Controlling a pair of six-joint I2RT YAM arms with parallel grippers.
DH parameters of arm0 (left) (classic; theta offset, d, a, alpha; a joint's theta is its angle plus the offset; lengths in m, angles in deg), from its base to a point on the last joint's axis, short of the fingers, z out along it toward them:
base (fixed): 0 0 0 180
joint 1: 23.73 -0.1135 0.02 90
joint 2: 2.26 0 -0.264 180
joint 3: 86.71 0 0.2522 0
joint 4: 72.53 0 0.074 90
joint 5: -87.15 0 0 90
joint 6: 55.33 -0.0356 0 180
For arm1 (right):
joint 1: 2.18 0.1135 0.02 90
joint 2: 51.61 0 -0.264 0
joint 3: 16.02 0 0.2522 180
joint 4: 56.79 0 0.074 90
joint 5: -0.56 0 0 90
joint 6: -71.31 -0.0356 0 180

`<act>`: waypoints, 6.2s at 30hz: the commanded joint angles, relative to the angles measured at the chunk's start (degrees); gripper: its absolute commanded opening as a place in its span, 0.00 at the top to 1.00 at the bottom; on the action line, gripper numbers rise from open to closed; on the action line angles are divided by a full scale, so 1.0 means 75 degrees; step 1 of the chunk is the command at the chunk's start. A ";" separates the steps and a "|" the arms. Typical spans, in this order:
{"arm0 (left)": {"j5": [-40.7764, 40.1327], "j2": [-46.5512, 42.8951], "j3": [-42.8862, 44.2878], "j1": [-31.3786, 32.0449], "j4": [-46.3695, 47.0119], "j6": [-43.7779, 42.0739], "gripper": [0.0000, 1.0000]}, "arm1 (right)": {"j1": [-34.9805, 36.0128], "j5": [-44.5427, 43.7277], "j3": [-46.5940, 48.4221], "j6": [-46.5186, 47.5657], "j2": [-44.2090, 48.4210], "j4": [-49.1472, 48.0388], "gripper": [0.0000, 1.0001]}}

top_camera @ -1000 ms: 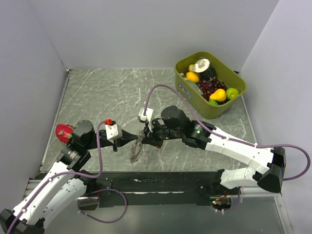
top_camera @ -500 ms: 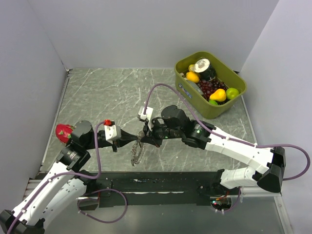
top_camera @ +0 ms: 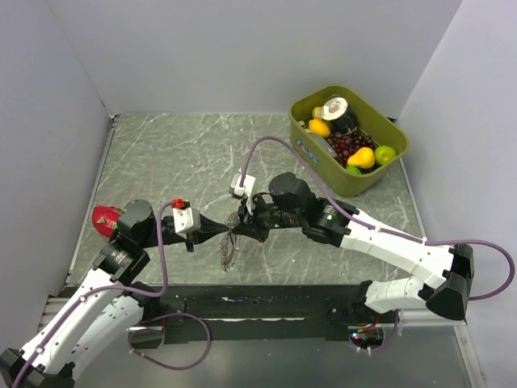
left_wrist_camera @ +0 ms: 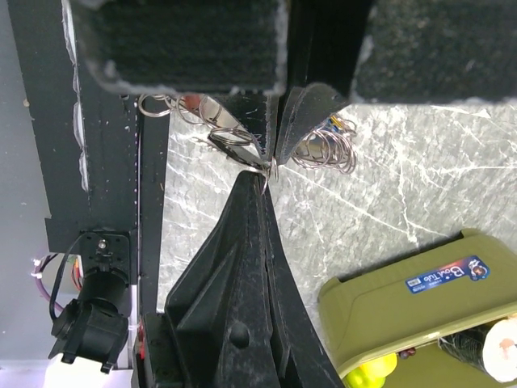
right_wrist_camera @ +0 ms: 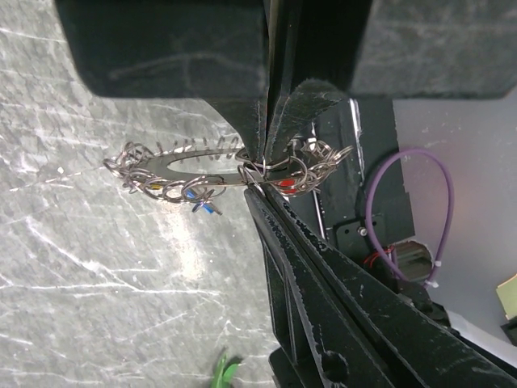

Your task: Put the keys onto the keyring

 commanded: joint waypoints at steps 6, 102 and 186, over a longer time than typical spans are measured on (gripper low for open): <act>0.0334 -0.0135 0.0409 0.0002 0.0141 -0.0208 0.99 | -0.0103 -0.0001 0.0084 0.0097 0.0180 -0.0596 1.00; 0.1225 0.0333 -0.0060 0.0213 0.5555 0.3167 0.99 | -0.0865 0.2037 -0.1545 -0.1262 0.1715 -0.3655 0.86; 0.1096 0.3275 0.3703 0.0810 -0.2967 -0.1640 0.99 | -0.0935 0.2049 0.1842 0.1562 0.0133 0.1877 1.00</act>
